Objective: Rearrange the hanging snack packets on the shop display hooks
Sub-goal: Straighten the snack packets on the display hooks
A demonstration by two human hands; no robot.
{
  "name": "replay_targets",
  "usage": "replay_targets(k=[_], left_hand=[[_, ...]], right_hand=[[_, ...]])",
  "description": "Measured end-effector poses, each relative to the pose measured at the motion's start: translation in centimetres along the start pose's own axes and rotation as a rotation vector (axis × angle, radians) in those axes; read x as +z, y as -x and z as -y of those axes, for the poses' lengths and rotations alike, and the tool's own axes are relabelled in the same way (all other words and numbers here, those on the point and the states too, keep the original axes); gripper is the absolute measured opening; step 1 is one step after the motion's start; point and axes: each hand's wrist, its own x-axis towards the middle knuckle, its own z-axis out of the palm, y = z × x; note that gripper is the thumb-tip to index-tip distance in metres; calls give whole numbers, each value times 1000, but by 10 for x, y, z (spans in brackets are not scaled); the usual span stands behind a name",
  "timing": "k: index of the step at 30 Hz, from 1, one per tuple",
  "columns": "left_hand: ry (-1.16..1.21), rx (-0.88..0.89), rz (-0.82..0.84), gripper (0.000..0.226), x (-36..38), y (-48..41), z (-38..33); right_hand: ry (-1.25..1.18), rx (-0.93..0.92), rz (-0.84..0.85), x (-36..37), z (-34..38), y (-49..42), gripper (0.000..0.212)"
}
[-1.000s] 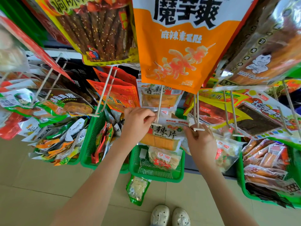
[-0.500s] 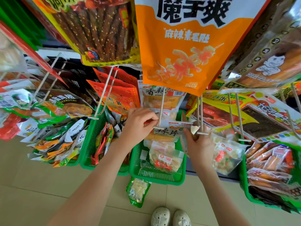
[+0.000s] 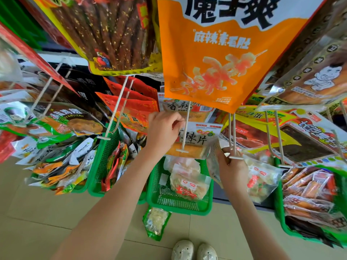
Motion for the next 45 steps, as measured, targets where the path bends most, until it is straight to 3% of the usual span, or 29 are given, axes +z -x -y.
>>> replay_targets(k=[4, 8, 12, 14, 17, 18, 20, 23, 27, 30, 34, 36, 41, 45], left_hand=[[-130, 36, -86, 16, 5, 4, -8], [-1, -134, -124, 34, 12, 68, -19], [240, -186, 361, 52, 25, 114, -24], [296, -133, 518, 57, 31, 114, -27], [334, -172, 580, 23, 26, 105, -29], [333, -197, 569, 17, 24, 103, -27], [303, -192, 497, 15, 14, 103, -22], [261, -178, 402, 14, 0, 102, -11], [212, -164, 302, 10, -14, 91, 0], [172, -143, 280, 11, -23, 82, 4], [137, -161, 262, 12, -30, 82, 8], [118, -189, 268, 13, -31, 88, 12], [43, -178, 295, 12, -26, 132, 31], [88, -273, 344, 10, -16, 186, 45]], right_hand=[[169, -5, -44, -5, -13, 0, 14], [320, -26, -22, -12, -21, 7, 18], [333, -215, 211, -14, -28, 22, 16], [265, -345, 298, -10, -25, 29, 19], [98, -424, 303, 0, -17, 36, 9], [-6, -359, 305, 1, -11, 37, 11], [-243, -222, 336, 2, 5, 35, 44], [-273, -285, 332, 8, 29, 26, 76], [-179, -346, 336, 26, 56, 5, 70], [-68, -412, 217, 36, 70, -16, 58], [96, -473, 159, 39, 87, -41, 26], [122, -471, 127, 40, 95, -49, 20], [-17, -369, 60, 53, 100, -52, 32], [-306, -297, 131, 62, 58, 10, 74]])
